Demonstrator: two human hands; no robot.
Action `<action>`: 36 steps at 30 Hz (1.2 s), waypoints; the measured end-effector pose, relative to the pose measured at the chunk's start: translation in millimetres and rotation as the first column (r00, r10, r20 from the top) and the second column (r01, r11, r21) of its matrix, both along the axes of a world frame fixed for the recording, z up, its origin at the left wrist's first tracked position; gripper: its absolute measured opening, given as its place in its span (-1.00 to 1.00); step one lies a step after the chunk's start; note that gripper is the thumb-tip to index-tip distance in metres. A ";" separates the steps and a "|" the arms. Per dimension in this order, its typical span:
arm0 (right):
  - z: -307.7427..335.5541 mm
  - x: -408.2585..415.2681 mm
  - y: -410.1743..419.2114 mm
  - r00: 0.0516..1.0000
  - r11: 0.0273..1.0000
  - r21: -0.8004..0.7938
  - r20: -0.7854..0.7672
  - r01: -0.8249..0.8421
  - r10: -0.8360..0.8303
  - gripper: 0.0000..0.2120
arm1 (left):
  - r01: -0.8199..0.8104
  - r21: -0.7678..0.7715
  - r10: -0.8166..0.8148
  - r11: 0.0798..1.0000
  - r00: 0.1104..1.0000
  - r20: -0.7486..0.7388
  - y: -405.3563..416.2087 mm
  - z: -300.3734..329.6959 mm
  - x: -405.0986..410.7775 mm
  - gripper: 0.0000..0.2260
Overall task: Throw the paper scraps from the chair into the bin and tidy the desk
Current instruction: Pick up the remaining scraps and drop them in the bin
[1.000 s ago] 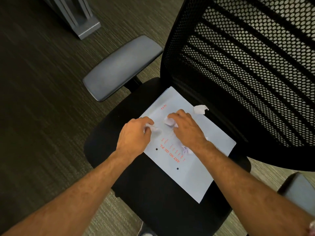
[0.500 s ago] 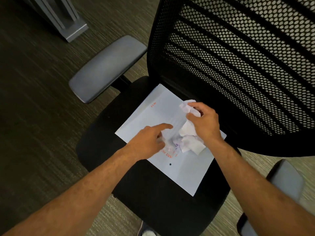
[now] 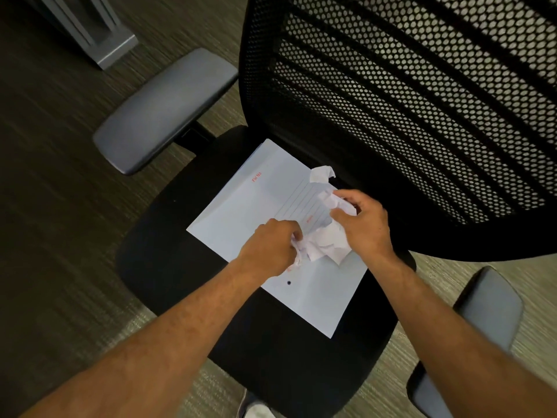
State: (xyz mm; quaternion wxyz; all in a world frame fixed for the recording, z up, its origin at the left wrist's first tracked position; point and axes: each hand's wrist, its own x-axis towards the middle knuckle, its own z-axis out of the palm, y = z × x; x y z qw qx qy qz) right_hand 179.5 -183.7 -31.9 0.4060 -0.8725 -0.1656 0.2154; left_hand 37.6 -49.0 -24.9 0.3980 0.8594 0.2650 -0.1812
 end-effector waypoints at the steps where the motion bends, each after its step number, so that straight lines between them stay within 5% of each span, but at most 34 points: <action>1: 0.7 -1.0 0.2 1.000 1.000 -0.001 0.000 0.003 -0.003 -0.71 | -0.019 0.005 0.019 1.000 1.000 0.007 2.2 0.9 -2.6 -0.80; 9: 18.2 -42.4 26.4 0.996 0.995 0.087 -0.081 0.043 -0.036 -0.73 | -0.212 -0.063 0.216 0.975 0.974 0.070 39.8 20.7 -59.1 -0.85; 21: 37.9 -200.4 113.7 0.990 0.988 0.135 -0.109 -0.077 0.092 -0.74 | -0.586 -0.178 0.613 0.790 0.757 0.226 98.6 37.4 -227.3 -0.84; 36: 42.7 -440.3 218.8 0.923 0.928 0.163 -0.143 -0.335 0.358 -0.68 | -0.812 -0.161 0.815 0.561 0.508 0.279 157.1 37.2 -492.3 -0.85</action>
